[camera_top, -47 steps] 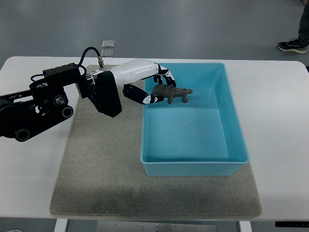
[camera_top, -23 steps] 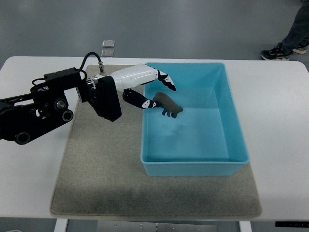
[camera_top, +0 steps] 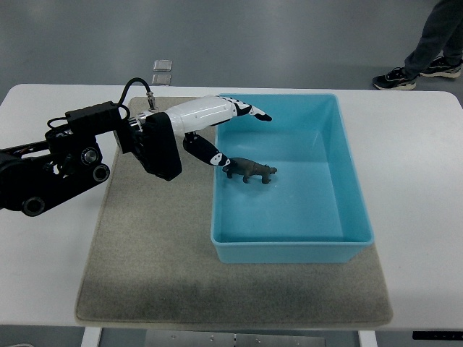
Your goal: Place brown hippo in blue box with left hand
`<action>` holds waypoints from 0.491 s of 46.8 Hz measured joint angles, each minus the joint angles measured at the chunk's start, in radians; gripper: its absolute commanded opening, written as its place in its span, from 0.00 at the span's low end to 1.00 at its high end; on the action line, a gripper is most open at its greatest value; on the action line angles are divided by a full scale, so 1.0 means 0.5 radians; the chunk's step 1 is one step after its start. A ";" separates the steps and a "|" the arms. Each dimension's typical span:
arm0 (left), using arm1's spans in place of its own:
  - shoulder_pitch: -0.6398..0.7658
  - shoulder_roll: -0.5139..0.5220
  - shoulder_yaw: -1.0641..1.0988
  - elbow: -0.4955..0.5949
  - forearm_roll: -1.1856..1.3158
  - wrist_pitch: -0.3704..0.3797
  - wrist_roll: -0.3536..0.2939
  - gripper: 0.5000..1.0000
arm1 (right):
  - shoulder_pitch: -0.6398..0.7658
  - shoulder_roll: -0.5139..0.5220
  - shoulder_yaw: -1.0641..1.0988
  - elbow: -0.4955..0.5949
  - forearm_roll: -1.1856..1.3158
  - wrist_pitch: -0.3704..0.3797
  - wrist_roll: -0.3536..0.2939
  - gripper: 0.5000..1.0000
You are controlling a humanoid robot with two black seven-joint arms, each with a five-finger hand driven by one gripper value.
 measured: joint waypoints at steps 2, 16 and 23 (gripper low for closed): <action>0.001 0.007 -0.006 0.000 -0.015 0.011 0.001 0.92 | -0.001 0.000 0.000 0.000 0.000 0.000 0.000 0.87; 0.053 0.062 -0.041 0.000 -0.535 0.101 0.002 0.99 | -0.001 0.000 0.000 0.000 0.000 0.001 0.000 0.87; 0.078 0.117 -0.069 0.002 -0.795 0.190 0.000 0.99 | 0.000 0.000 0.000 0.000 0.000 0.001 0.000 0.87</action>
